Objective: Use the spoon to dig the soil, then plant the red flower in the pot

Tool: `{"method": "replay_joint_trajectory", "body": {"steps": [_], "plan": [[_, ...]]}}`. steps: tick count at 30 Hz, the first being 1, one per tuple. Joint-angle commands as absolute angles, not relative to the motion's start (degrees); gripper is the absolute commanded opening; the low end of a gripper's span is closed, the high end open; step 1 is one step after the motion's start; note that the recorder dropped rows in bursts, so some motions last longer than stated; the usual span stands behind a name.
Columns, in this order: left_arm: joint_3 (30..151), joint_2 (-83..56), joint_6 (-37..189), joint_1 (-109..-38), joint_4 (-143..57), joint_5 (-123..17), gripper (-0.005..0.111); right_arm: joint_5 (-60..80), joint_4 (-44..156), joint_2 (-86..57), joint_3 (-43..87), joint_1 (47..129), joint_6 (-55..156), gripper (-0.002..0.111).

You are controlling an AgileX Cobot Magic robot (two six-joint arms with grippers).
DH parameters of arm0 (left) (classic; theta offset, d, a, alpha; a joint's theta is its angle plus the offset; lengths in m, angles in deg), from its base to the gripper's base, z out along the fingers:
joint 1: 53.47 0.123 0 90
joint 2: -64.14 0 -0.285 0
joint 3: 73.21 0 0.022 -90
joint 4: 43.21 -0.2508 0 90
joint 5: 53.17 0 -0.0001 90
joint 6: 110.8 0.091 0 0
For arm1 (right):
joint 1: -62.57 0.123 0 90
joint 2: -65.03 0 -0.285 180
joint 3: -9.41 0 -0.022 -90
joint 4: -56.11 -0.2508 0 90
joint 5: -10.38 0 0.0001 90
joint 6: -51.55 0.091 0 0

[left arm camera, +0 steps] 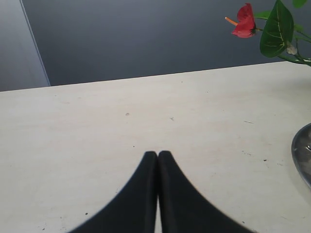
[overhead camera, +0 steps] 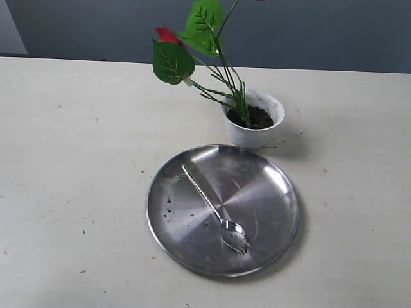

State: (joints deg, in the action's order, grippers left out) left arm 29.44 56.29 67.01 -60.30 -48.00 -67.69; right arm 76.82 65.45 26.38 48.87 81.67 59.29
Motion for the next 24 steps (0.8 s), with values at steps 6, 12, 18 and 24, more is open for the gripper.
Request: {"method": "replay_joint_trajectory", "body": {"steps": [6, 12, 18, 24], "plan": [[29.6, 56.4, 66.8, -60.6, -48.0, -66.9, 0.001, 70.1, 68.3, 27.3, 48.5, 81.4, 59.1, -0.001], [29.6, 56.4, 66.8, -60.6, -48.0, -66.9, 0.001, 69.7, 67.5, 27.3, 48.5, 81.4, 59.6, -0.001], [29.6, 56.4, 66.8, -60.6, -48.0, -66.9, 0.001, 61.3, 66.7, 30.9, 50.7, 78.9, 61.7, -0.001], [29.6, 56.4, 66.8, -60.6, -48.0, -66.9, 0.001, 39.1, 66.7, 40.8, 62.4, 69.8, 61.7, -0.001]]}}
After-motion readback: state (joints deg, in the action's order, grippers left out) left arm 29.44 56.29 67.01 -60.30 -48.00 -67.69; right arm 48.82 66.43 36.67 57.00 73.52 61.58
